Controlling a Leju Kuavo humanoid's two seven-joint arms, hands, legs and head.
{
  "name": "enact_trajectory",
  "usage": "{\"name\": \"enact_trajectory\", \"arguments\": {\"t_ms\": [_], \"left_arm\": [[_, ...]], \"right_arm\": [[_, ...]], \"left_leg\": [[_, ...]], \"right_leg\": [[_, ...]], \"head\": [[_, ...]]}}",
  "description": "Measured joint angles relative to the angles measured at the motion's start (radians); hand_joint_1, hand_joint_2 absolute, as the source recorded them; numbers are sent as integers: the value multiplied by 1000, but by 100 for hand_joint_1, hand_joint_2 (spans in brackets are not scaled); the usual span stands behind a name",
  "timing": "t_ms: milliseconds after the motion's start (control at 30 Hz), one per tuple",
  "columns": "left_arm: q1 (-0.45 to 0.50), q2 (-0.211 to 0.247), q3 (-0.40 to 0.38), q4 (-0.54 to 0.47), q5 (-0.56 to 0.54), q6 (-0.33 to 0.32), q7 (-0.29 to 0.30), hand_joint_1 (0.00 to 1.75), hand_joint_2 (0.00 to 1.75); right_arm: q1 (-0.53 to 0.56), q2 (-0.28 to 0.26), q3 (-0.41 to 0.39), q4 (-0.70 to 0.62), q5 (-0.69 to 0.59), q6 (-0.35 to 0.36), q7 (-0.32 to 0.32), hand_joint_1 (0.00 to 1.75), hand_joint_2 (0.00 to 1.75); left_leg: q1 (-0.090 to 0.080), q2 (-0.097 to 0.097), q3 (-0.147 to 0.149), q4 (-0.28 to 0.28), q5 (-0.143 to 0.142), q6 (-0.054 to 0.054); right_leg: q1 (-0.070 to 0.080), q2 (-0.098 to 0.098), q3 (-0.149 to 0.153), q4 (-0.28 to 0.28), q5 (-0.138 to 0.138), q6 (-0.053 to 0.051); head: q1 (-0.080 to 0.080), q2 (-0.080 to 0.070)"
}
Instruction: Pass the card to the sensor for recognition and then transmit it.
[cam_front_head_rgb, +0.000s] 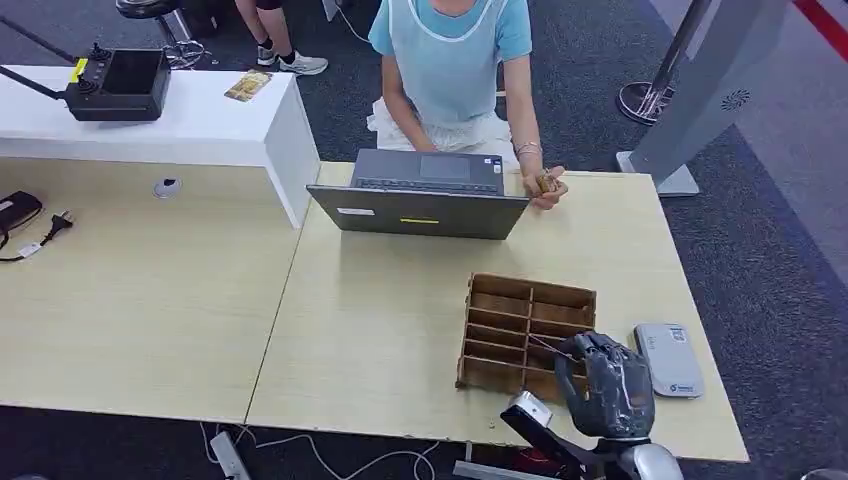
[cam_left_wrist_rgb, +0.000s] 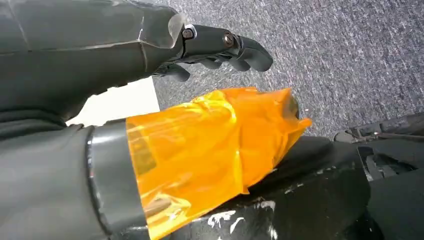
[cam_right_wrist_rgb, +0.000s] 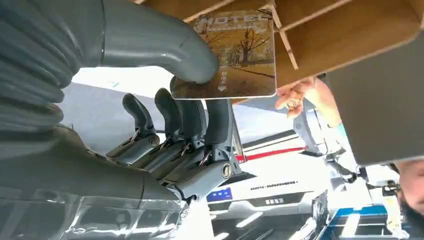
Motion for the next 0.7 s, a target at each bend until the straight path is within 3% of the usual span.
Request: {"name": "enact_trajectory", "arguments": {"t_ms": [267, 433, 667, 700], "left_arm": [[0, 0, 6, 0, 4, 2, -7, 0, 0], [0, 0, 6, 0, 4, 4, -8, 0, 0], [0, 0, 7, 0, 4, 7, -10, 0, 0], [0, 0, 7, 0, 4, 8, -10, 0, 0]], "right_arm": [[6, 18, -17, -28, -144, -7, -94, 152, 175], [8, 26, -21, -42, -169, -8, -120, 145, 175], [10, 29, -23, -78, -221, -3, -173, 154, 175], [9, 29, -23, -85, -231, 2, -183, 162, 175]], "left_leg": [[0, 0, 0, 0, 0, 0], [0, 0, 0, 0, 0, 0], [0, 0, 0, 0, 0, 0], [0, 0, 0, 0, 0, 0]], "right_leg": [[0, 0, 0, 0, 0, 0], [0, 0, 0, 0, 0, 0], [0, 0, 0, 0, 0, 0], [0, 0, 0, 0, 0, 0]], "head": [[0, 0], [0, 0], [0, 0], [0, 0]]}}
